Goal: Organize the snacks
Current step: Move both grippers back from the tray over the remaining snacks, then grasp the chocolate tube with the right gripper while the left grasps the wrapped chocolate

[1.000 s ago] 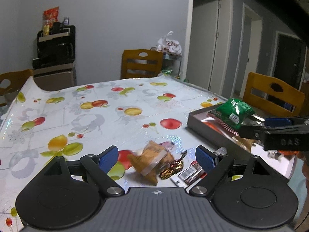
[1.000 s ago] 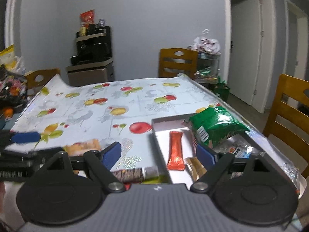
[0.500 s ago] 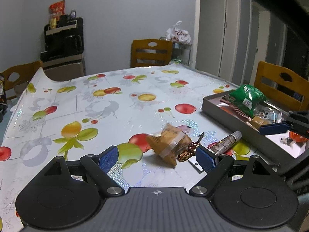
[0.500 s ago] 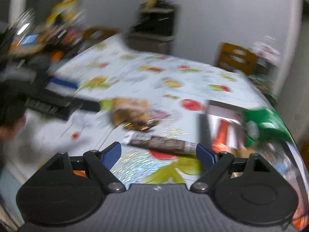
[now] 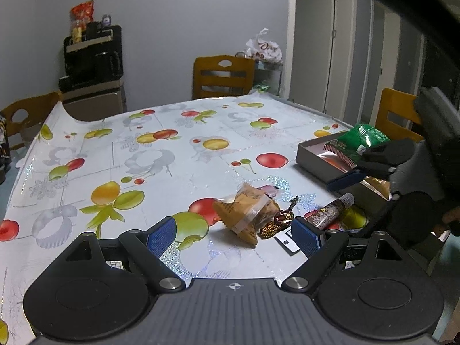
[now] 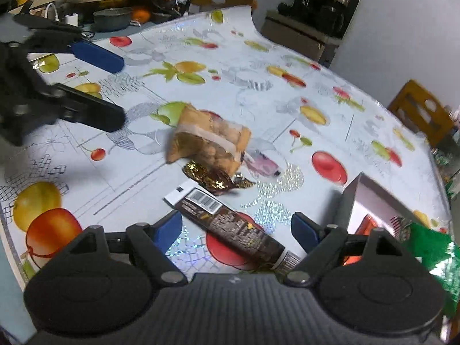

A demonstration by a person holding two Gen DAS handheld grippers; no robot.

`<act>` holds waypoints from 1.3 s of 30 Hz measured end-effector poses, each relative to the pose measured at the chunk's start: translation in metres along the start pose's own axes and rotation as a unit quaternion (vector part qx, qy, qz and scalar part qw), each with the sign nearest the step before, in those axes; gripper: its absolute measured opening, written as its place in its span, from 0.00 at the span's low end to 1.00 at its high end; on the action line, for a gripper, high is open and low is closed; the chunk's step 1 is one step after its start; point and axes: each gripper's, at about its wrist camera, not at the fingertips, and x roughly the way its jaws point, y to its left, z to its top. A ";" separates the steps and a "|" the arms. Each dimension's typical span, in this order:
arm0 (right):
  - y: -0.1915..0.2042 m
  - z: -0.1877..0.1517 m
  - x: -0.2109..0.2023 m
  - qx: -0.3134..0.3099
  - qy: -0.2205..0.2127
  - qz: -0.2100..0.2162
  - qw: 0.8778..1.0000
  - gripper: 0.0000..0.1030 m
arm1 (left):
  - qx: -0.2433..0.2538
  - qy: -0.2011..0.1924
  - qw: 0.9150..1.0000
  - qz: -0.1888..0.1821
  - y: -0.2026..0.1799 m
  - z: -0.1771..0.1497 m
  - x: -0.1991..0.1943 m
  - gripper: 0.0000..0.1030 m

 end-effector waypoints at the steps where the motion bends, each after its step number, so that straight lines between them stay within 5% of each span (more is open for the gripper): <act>1: -0.003 0.000 0.004 0.005 0.010 0.005 1.000 0.76 | 0.001 -0.001 1.000 0.000 -0.001 0.001 0.000 0.85; 8: -0.023 0.000 0.011 0.088 0.032 0.056 0.994 0.48 | -0.003 -0.001 1.000 -0.002 -0.001 0.001 -0.003 0.85; 12: -0.011 -0.002 0.004 0.083 0.031 0.058 0.994 0.36 | -0.004 0.003 1.000 -0.006 -0.002 -0.001 -0.001 0.85; 27: 0.036 -0.043 -0.040 0.169 -0.006 -0.003 0.986 0.19 | 0.005 0.011 0.999 -0.039 -0.013 -0.005 0.008 0.83; 35: 0.043 -0.055 -0.054 0.187 -0.019 -0.020 0.982 0.21 | 0.060 -0.004 0.995 -0.077 -0.041 0.012 0.031 0.80; 37: 0.043 -0.051 -0.053 0.186 -0.022 -0.029 0.982 0.26 | 0.067 0.000 0.995 -0.077 -0.048 0.019 0.043 0.77; 39: 0.045 -0.045 -0.051 0.177 -0.033 -0.042 0.983 0.42 | 0.068 0.004 0.995 -0.073 -0.053 0.024 0.056 0.72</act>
